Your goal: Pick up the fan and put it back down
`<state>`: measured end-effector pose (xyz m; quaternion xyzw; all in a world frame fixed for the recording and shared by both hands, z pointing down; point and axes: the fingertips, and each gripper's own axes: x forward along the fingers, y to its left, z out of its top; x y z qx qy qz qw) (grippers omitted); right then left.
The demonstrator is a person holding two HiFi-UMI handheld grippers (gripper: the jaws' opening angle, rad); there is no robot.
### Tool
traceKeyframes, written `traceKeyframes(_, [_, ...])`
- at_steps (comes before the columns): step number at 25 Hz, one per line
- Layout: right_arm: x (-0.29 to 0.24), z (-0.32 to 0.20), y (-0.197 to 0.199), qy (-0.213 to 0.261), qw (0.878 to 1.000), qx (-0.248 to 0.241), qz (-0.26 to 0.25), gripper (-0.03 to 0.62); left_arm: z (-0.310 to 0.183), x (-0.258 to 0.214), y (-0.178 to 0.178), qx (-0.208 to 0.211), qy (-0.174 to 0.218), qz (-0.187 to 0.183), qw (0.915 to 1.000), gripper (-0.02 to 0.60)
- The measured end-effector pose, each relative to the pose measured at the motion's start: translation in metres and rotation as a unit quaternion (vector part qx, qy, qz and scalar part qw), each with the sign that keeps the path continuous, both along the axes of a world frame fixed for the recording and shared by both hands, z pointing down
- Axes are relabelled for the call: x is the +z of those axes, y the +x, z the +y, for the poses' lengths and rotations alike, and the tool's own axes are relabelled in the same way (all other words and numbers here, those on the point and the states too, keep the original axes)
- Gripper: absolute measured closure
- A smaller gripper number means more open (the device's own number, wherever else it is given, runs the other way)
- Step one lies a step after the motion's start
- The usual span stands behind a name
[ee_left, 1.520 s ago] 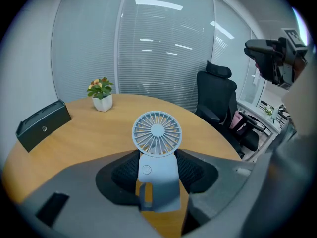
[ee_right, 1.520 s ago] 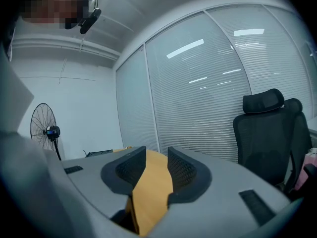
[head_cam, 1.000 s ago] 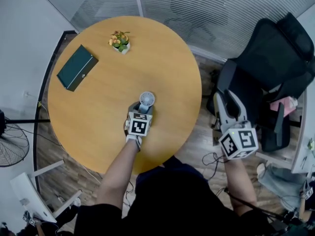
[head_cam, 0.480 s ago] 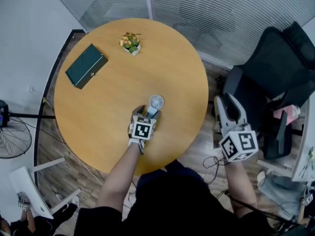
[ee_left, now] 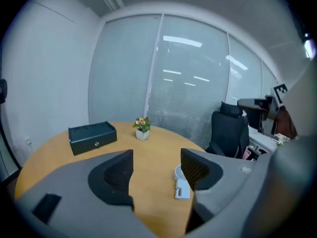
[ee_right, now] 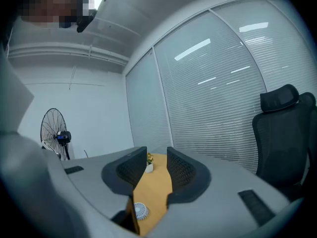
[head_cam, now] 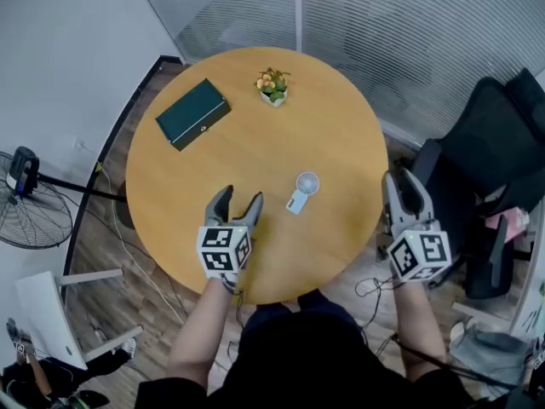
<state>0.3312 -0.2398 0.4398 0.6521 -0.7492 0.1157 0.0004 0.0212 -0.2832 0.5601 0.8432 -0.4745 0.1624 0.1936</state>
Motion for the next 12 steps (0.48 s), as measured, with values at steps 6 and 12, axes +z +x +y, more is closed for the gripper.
traceKeyframes(6, [-0.028, 0.003, -0.046, 0.026, 1.000, -0.005, 0.005, 0.474, 0.010, -0.094, -0.056, -0.014, 0.094, 0.025, 0.9951, 0.316])
traceKeyframes(12, [-0.068, 0.016, -0.086, 0.063, 0.998, -0.009, 0.009, 0.493, 0.027, -0.160, -0.101, -0.048, 0.171, 0.050, 0.9829, 0.480])
